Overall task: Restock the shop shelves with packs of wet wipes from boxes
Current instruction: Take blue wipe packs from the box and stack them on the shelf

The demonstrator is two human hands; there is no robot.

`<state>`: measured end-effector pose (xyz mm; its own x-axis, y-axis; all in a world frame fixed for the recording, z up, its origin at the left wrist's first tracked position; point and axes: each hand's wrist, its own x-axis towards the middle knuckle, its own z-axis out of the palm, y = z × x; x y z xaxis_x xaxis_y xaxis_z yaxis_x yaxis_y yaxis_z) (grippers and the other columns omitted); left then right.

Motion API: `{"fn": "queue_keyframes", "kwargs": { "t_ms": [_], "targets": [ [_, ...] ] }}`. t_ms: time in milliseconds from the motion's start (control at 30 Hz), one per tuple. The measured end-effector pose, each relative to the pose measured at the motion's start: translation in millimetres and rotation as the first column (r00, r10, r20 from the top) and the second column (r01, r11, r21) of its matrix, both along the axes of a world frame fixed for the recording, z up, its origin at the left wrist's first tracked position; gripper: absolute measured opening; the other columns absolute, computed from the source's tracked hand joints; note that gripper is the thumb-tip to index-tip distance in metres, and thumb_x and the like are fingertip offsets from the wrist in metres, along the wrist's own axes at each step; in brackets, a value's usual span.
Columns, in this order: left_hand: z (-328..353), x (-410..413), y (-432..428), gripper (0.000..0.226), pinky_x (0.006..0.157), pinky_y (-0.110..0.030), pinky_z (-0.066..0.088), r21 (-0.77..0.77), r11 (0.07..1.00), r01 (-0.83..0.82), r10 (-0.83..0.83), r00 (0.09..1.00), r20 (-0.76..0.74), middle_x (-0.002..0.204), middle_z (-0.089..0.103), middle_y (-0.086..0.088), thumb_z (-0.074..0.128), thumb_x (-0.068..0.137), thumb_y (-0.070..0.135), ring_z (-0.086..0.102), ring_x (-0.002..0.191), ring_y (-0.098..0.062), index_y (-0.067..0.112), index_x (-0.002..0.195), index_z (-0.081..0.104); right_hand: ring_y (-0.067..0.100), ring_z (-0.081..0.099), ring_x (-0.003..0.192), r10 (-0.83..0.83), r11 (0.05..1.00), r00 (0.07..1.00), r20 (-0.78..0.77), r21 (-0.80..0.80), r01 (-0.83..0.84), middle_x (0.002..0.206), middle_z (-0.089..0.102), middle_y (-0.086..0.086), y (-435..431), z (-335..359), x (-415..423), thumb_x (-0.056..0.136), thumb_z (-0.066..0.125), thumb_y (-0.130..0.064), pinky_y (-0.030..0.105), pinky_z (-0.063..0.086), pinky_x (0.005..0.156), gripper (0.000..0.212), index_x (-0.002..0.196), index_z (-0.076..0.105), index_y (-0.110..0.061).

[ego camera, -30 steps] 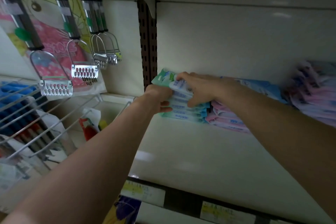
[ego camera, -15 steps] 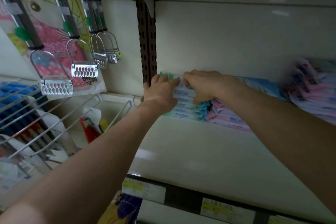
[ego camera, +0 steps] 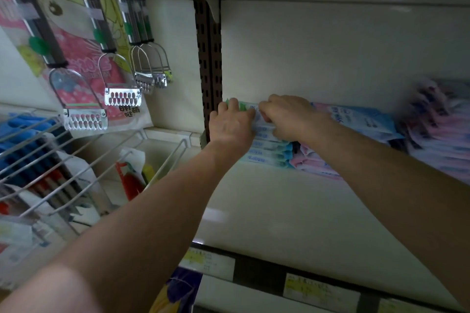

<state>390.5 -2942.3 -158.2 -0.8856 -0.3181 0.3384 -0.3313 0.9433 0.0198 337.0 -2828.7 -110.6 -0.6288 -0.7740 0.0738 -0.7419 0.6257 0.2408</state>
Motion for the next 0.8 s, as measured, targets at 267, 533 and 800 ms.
{"fn": "queue_keyframes", "kwargs": {
  "t_ms": [267,533,800],
  "targets": [
    [-14.6,12.5,5.0,0.034,0.09,-0.035,0.033,-0.028,0.996,0.083,-0.088,0.97,-0.229,0.116,0.046,-0.007,0.053,0.092,0.039,0.042,0.111,-0.027,0.027,0.124,0.06,0.027,0.047,0.11,0.032,0.999,0.999,-0.027,-0.027,-0.033,0.117,0.048,0.007,6.4,3.7,8.1,0.09,0.057,-0.014,0.034,0.033,0.08,0.023,0.112,0.055,-0.017],
    [-8.6,11.8,12.4,0.038,0.097,-0.039,0.041,0.102,0.993,0.065,-0.049,0.988,-0.149,0.122,0.044,-0.01,0.056,0.093,0.031,0.042,0.118,-0.029,0.025,0.131,0.055,0.028,0.055,0.108,-0.044,0.991,0.999,0.032,-0.127,0.047,0.121,0.053,0.01,7.8,1.9,18.5,0.092,0.051,-0.003,0.03,0.037,0.074,0.027,0.116,0.058,-0.012],
    [-4.9,58.0,49.7,0.042,0.091,-0.034,0.049,0.693,0.72,0.023,0.239,0.93,-0.279,0.123,0.055,-0.01,0.059,0.091,0.021,0.057,0.104,-0.021,0.016,0.133,0.055,0.028,0.058,0.111,-0.05,0.823,0.948,0.315,-0.525,0.218,0.12,0.063,0.008,39.0,-13.3,57.7,0.09,0.053,-0.01,0.032,0.046,0.091,0.024,0.11,0.067,-0.015]
  ]
}}
